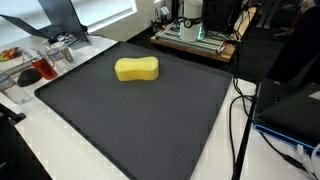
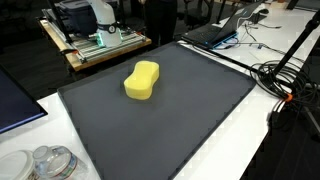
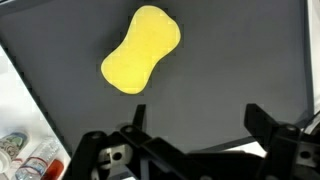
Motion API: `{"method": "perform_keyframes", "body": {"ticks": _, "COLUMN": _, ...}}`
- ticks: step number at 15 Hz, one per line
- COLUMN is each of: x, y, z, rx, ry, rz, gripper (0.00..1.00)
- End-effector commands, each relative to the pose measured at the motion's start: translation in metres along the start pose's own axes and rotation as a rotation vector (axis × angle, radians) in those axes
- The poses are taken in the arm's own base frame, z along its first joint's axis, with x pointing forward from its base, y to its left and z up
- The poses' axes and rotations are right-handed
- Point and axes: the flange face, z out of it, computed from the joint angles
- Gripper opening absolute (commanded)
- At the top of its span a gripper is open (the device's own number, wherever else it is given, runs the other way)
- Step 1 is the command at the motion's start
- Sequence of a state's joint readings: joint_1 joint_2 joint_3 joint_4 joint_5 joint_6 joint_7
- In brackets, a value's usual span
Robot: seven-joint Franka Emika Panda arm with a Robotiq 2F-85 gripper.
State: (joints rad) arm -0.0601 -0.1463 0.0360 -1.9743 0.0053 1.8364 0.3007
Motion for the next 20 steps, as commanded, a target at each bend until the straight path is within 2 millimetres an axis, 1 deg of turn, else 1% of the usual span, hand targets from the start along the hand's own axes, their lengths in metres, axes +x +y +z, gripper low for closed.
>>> {"method": "perform_keyframes", "body": {"ticks": 1, "x": 0.01, "y": -0.038, "z": 0.023, "rx": -0.132, "ry": -0.067, "rz": 0.018, "gripper": 1.0}}
{"method": "perform_keyframes", "body": {"ticks": 4, "x": 0.009, "y": -0.073, "z": 0.046, "rx": -0.234, "ry": -0.128, "rz": 0.008, "gripper": 1.0}}
{"method": "perform_keyframes", "body": {"ticks": 8, "x": 0.004, "y": -0.117, "z": 0.075, "rx": -0.397, "ry": -0.181, "rz": 0.042, "gripper": 1.0}}
{"method": "perform_keyframes", "body": {"ticks": 14, "x": -0.012, "y": -0.184, "z": 0.118, "rx": -0.572, "ry": -0.262, "rz": 0.079, "gripper": 1.0}}
{"method": "perform_keyframes", "body": {"ticks": 18, "x": -0.019, "y": -0.217, "z": 0.148, "rx": -0.632, "ry": -0.315, "rz": 0.076, "gripper": 1.0}}
{"method": "perform_keyframes", "body": {"ticks": 20, "x": -0.017, "y": -0.225, "z": 0.163, "rx": -0.62, "ry": -0.336, "rz": 0.073, "gripper": 1.0}}
